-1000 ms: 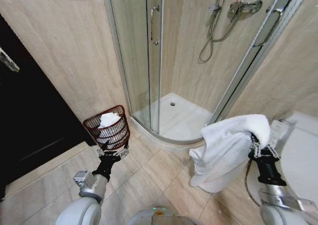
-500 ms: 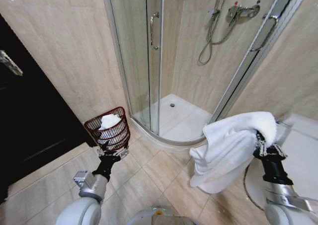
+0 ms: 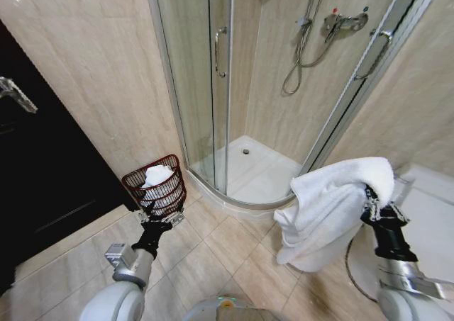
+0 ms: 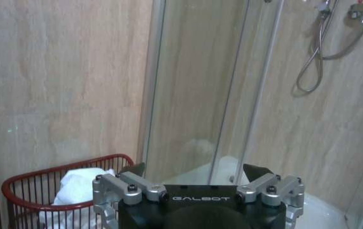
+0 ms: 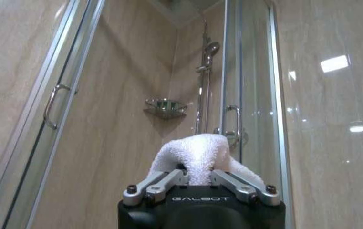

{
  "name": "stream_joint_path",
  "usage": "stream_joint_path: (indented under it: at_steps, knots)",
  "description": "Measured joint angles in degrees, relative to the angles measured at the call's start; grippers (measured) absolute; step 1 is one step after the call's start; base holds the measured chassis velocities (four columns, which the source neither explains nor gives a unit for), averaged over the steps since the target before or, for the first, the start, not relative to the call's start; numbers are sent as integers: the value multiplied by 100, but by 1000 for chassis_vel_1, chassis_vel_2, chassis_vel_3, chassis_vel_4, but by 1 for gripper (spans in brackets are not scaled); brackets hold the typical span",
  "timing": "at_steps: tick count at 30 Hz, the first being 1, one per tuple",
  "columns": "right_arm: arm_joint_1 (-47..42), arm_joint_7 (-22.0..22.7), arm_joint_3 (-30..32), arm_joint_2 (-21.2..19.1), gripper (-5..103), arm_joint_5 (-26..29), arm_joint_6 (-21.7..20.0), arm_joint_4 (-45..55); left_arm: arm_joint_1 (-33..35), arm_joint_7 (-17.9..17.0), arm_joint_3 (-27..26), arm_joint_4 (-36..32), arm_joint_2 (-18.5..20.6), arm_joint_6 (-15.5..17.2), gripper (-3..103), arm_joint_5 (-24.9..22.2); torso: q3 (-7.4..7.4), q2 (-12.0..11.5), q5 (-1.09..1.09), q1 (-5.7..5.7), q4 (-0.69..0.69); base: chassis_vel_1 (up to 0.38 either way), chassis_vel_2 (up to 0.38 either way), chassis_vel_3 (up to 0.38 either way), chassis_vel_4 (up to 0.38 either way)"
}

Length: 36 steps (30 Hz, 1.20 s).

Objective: Discard the used towel into the hamper.

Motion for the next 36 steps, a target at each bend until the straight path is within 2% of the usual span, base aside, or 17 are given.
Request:
stream_joint_path:
  at_steps: [13, 36]
  knots:
    - [-12, -3, 14, 10, 6, -35, -4, 56, 0, 0, 0, 0, 0, 0, 100, 0, 162, 285, 0, 122, 0, 0, 0, 0, 0]
    - [-76, -9, -8, 48, 6, -28, 20, 159, 0, 0, 0, 0, 0, 0, 100, 0, 534, 931, 0, 396, 0, 0, 0, 0, 0]
